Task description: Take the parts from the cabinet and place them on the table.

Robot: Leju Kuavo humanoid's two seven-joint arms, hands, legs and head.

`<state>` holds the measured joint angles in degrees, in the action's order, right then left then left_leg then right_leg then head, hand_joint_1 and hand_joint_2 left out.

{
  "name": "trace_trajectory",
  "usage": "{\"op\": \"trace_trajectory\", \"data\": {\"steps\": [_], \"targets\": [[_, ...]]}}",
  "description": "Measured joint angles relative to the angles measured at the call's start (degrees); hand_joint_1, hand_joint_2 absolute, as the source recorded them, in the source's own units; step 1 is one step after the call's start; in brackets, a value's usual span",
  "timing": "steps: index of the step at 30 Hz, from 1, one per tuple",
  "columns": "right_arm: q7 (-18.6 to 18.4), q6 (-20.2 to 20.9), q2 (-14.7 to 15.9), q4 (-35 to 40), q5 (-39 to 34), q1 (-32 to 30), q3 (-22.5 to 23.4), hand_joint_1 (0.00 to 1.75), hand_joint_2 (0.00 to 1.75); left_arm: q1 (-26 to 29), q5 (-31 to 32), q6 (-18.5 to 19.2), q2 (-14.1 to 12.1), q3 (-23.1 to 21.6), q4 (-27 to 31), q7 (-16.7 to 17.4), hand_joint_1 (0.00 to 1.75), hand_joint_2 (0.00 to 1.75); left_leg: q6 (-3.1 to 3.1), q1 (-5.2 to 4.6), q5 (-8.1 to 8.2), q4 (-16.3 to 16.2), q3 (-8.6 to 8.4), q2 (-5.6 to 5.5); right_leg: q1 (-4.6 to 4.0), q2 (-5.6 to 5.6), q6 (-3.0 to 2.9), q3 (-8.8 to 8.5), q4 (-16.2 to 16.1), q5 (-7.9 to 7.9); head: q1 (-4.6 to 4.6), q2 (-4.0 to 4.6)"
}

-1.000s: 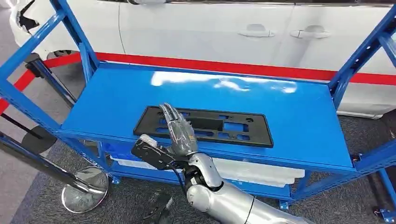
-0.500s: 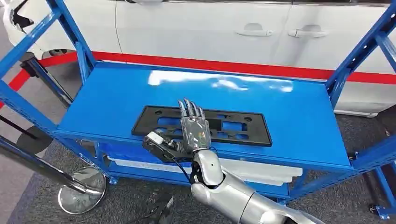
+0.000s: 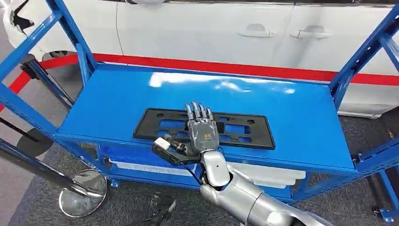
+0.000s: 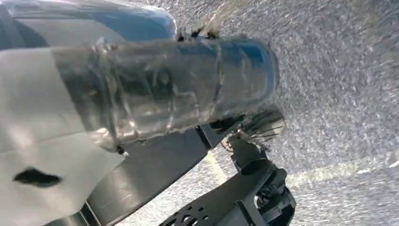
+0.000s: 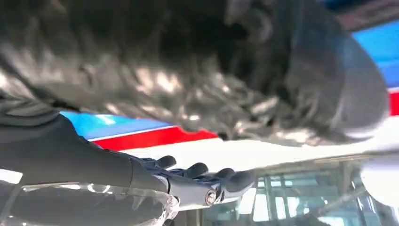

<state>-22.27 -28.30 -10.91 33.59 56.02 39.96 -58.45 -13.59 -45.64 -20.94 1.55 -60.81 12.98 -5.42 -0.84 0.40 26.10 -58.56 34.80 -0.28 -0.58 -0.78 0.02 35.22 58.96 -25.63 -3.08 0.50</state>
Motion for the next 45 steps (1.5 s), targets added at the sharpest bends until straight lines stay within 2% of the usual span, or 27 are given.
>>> {"op": "trace_trajectory", "data": {"steps": [1, 3, 6, 7, 8, 9, 11, 12, 16, 18, 21, 23, 25, 26, 27, 28, 30, 32, 33, 34, 36, 37, 38, 40, 42, 43, 45], "targets": [[0.0, 0.5, 0.0, 0.0, 0.2, 0.0, 0.0, 0.0, 0.0, 0.0, 0.0, 0.0, 0.0, 0.0, 0.0, 0.0, 0.0, 0.0, 0.34, -0.14, 0.01, 0.0, -0.11, -0.01, 0.28, -0.02, -0.4, -0.16, -0.5, 0.26, -0.06, 0.0], [0.0, 0.8, 0.0, 0.0, 0.5, 0.1, 0.0, 0.0, 0.0, -0.1, 0.1, 0.0, -0.2, 0.0, 0.0, 0.0, 0.0, 0.0, 0.81, -0.05, 1.92, -2.2, 0.8, 0.03, 0.75, 0.11, -0.97, -0.9, -1.3, 0.55, -0.13, 0.0], [0.0, 1.5, 0.0, -0.1, 0.6, 0.0, 0.0, 0.0, 0.0, 0.1, 0.3, 0.0, -0.3, 0.0, 0.0, 0.1, 0.0, 0.0, 1.3, 0.14, 7.38, -15.0, 6.87, 0.02, 0.62, 0.23, -1.29, -0.99, -1.2, 0.4, -0.35, 0.0], [0.1, 1.6, 0.0, -0.3, 0.6, -0.1, 0.0, 0.0, 0.0, 0.2, 0.3, 0.0, -0.3, 0.0, 0.0, 0.1, 0.0, 0.0, 1.4, 0.15, 7.65, -17.3, 8.18, 0.02, 0.59, 0.22, -1.36, -0.97, -1.1, 0.35, -0.35, 0.0], [0.2, 1.7, 0.0, -0.3, 0.6, -0.1, 0.0, 0.0, 0.0, 0.3, 0.5, 0.0, -0.4, 0.0, 0.0, 0.1, 0.0, 0.0, 1.46, 0.19, 6.62, -16.8, 8.12, 0.03, 0.59, 0.16, -1.43, -1.0, -0.9, 0.28, -0.39, 0.0], [0.3, 1.8, 0.0, -0.4, 0.6, -0.1, 0.0, 0.0, 0.0, 0.3, 0.5, 0.0, -0.5, 0.0, 0.0, 0.1, 0.0, 0.0, 1.45, 0.23, 4.49, -13.9, 6.89, 0.03, 0.6, 0.08, -1.41, -1.02, -0.8, 0.14, -0.37, 0.0], [0.4, 1.8, 0.0, -0.3, 0.3, -0.1, 0.0, 0.0, 0.0, 0.2, 0.7, 0.0, -0.7, 0.0, 0.0, 0.1, 0.0, 0.0, 1.35, 0.3, -0.86, -3.9, 2.04, 0.05, 0.71, -0.09, -1.17, -1.12, -0.1, -0.43, -0.35, 0.0], [0.7, 1.8, 0.0, -0.4, -0.2, -0.1, 0.0, 0.0, 0.0, 0.1, 0.8, 0.0, -0.7, 0.0, 0.0, 0.1, 0.0, 0.0, 1.28, 0.13, 0.25, -1.6, 0.58, -0.06, 0.5, -0.13, -0.85, -0.94, 0.2, -0.74, -0.33, 0.0], [2.4, 1.2, 0.0, -0.3, -1.2, -0.1, 0.0, 0.0, 0.0, 0.3, 1.1, -0.1, -0.9, 0.0, 0.0, -0.9, 0.0, 0.0, 0.32, -0.22, -0.06, -0.9, 0.63, -0.2, 0.53, -0.13, -0.16, -0.68, 0.2, -0.49, -0.33, 0.0], [2.5, 0.1, 0.0, -0.2, -1.0, -0.2, 0.0, 0.0, 0.0, 0.3, 1.6, -0.5, -1.0, 0.0, 0.0, -2.2, 0.0, 0.0, -0.4, 0.24, -0.46, 0.0, 0.14, -0.07, 0.4, 0.07, 0.52, 0.15, 1.9, -2.2, -0.37, 0.0], [2.5, -3.9, 0.1, 0.7, 1.4, -0.6, 0.0, 0.0, 0.0, 0.6, 2.5, -1.6, -1.0, 0.0, 0.0, -4.2, 0.0, 0.0, -0.81, 0.21, -0.4, 0.0, 0.12, 0.17, 0.61, 0.16, 0.94, 5.58, 14.1, -7.99, -0.02, 0.0], [2.5, -6.0, 0.3, 1.6, 2.9, -1.7, 0.0, 0.0, 0.0, 1.1, 2.5, -2.1, -1.1, 0.0, 0.0, -5.2, 0.0, 0.0, -0.87, 0.22, -0.35, 0.0, 0.08, 0.19, 0.76, 0.17, 1.1, 7.55, 17.8, -8.38, 0.0, 0.0], [2.8, -8.6, 0.5, 3.2, 3.3, -3.1, 0.0, 0.0, 0.0, 2.0, 2.6, -2.2, -1.2, 0.0, 0.0, -6.3, 0.0, 0.0, -0.83, 0.25, -0.22, -0.1, -0.05, 0.1, 1.03, 0.22, 1.02, 4.79, 11.6, -4.2, 0.0, 0.0], [3.5, -9.5, 0.5, 3.8, 3.3, -3.4, 0.0, 0.0, 0.0, 2.2, 2.6, -2.2, -1.3, 0.0, 0.0, -6.6, 0.0, 0.0, -0.72, 0.27, -0.06, -0.2, -0.15, 0.07, 1.15, 0.25, 0.92, 2.09, 5.9, -1.48, -0.02, 0.0], [4.2, -10.2, 0.5, 4.6, 3.2, -3.6, 0.1, 0.0, 0.0, 2.4, 2.6, -2.2, -1.3, 0.0, 0.0, -6.8, 0.0, 0.0, -0.54, 0.27, 0.06, -0.3, -0.22, 0.04, 1.23, 0.31, 0.87, 0.19, 1.5, -0.31, 0.0, 0.0], [5.3, -10.8, 0.4, 5.6, 3.0, -4.1, 0.4, 0.0, 0.0, 2.6, 2.6, -2.2, -1.5, 0.0, 0.0, -7.0, 0.0, 0.0, -0.3, -0.09, 0.14, -0.4, 0.04, 0.02, 0.96, 0.27, 0.84, -0.68, 0.6, -1.09, 0.0, 0.0], [8.6, -11.3, 0.3, 7.7, 3.2, -6.0, 1.4, 0.0, 0.0, 3.2, 2.7, -2.2, -1.8, 0.0, 0.0, -7.0, 0.0, 0.0, 0.23, 0.02, -0.02, -0.3, -0.01, -0.01, 0.72, 0.15, 0.58, -0.63, 0.4, -0.83, -0.15, 0.0], [12.2, -11.4, -0.2, 9.9, 4.1, -8.0, 3.0, 0.0, 0.0, 3.7, 2.7, -2.4, -2.1, 0.0, -0.1, -6.9, 0.0, 0.0, 0.82, 0.09, -0.04, 0.0, -0.23, 0.03, 0.74, 0.12, -0.23, -0.75, -0.1, -0.55, -0.09, 0.0], [13.0, -11.5, -0.5, 10.8, 4.3, -8.5, 3.9, 0.0, 0.0, 3.9, 2.7, -2.5, -2.2, 0.0, -0.1, -6.9, 0.0, 0.0, 1.13, 0.3, 0.9, -0.9, 0.27, 0.09, 0.99, 0.17, -0.53, -1.09, -0.4, -0.36, -0.15, 0.0], [13.4, -11.5, -0.7, 11.8, 4.4, -8.8, 4.7, 0.0, 0.0, 3.9, 2.7, -2.5, -2.3, 0.0, -0.1, -6.9, 0.0, 0.0, 1.29, 0.23, 2.59, -3.3, 1.23, 0.08, 1.0, 0.22, -0.92, -1.15, -0.4, -0.37, -0.26, 0.0], [13.7, -11.8, -1.0, 13.1, 4.5, -9.4, 6.3, 0.0, 0.0, 4.1, 2.7, -2.6, -2.6, 0.0, -0.1, -6.8, 0.0, 0.0, 1.61, 0.28, 6.67, -12.1, 5.15, 0.06, 0.85, 0.45, -1.32, -1.17, -0.4, -0.44, -0.31, 0.0], [13.7, -11.8, -1.0, 13.5, 4.5, -9.9, 6.8, 0.0, 0.0, 4.3, 2.7, -2.6, -2.6, 0.0, -0.1, -6.8, 0.0, 0.0, 1.72, 0.28, 8.05, -16.0, 7.0, 0.06, 0.73, 0.49, -1.37, -1.16, -0.4, -0.46, -0.35, 0.0], [13.7, -11.8, -1.0, 14.0, 4.5, -10.4, 7.3, 0.0, 0.0, 4.5, 2.7, -2.6, -2.7, 0.0, -0.1, -6.8, 0.0, 0.0, 1.72, 0.28, 8.13, -18.0, 7.94, 0.07, 0.66, 0.46, -1.43, -1.16, -0.3, -0.5, -0.35, 0.0], [13.7, -11.8, -1.0, 14.8, 4.6, -10.8, 7.8, 0.0, 0.0, 4.7, 2.7, -2.6, -2.7, 0.0, -0.1, -6.8, 0.0, 0.0, 1.47, 0.27, 4.75, -13.4, 5.59, 0.06, 0.57, 0.27, -1.57, -1.17, 0.0, -0.6, -0.39, 0.0], [13.7, -11.8, -1.2, 15.6, 4.6, -10.9, 8.5, 0.0, 0.0, 4.6, 2.7, -2.7, -3.0, 0.0, -0.1, -6.8, 0.0, 0.0, 0.95, 0.24, 0.21, -3.5, 0.55, 0.06, 0.55, 0.08, -1.47, -1.24, 0.2, -0.77, -0.37, -0.02], [13.7, -11.8, -1.3, 16.0, 4.6, -10.9, 8.9, 0.0, 0.0, 4.5, 2.7, -2.7, -3.1, 0.0, -0.1, -6.8, 0.0, 0.0, 0.76, 0.08, 1.03, -1.1, -0.72, 0.04, 0.35, 0.05, -1.3, -1.07, 0.3, -0.85, -0.28, 0.0], [14.6, -11.8, -1.4, 16.7, 4.6, -11.4, 9.4, 0.0, 0.0, 4.6, 2.7, -2.7, -3.1, 0.0, -0.1, -6.8, 0.0, 0.0, 0.53, -0.31, 0.83, -0.3, -0.86, -0.06, 0.25, 0.01, -0.77, -0.81, 0.3, -0.67, -0.24, 0.0]]}}
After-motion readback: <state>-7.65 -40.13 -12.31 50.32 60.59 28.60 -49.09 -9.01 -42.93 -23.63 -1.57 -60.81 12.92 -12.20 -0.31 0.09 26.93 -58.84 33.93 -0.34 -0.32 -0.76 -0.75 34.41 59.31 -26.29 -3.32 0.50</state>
